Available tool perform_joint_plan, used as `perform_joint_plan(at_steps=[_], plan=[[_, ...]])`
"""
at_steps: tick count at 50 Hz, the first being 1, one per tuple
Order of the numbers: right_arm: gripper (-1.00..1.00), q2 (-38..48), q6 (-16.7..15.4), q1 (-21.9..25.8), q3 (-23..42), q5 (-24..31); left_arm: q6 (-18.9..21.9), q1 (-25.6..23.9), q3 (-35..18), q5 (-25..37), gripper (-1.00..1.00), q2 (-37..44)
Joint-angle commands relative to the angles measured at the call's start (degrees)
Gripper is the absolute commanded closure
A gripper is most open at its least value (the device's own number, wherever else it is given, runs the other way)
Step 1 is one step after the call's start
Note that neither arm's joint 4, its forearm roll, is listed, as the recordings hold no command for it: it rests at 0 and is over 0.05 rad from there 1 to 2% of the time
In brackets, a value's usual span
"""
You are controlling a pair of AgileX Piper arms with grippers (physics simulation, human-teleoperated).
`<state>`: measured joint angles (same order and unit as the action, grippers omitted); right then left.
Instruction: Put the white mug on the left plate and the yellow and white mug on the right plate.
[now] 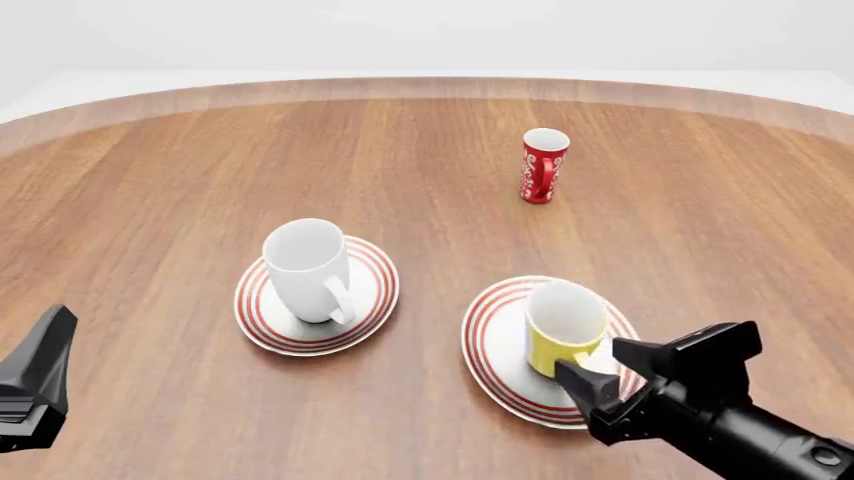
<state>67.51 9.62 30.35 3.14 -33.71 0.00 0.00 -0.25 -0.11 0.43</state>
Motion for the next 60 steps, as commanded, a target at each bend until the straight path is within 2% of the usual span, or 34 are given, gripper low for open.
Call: perform_joint_plan(at_steps=[1, 10, 21, 28, 45, 60], plan=[[-1.0, -4.5, -0.1, -0.4, -0.6, 3.7, 0.0, 0.0, 0.0, 0.0, -1.0, 0.0], [-1.0, -5.4, -0.2, -0.4, -0.3, 4.9, 0.0, 0.0, 0.0, 0.0, -1.0, 0.0], [-1.0, -12.0, -1.2, -1.1, 0.4, 11.1, 0.0, 0.0, 0.0, 0.0, -1.0, 0.0], [-1.0, -14.5, -1.4, -1.7, 0.4, 13.0, 0.0, 0.0, 0.0, 0.0, -1.0, 0.0], [-1.0, -28.2, -2.7, -4.8, 0.8, 24.7, 0.0, 0.0, 0.0, 0.0, -1.0, 0.0], [-1.0, -34.1, -2.7, -7.7, 0.9, 29.0, 0.0, 0.0, 0.0, 0.0, -1.0, 0.0]])
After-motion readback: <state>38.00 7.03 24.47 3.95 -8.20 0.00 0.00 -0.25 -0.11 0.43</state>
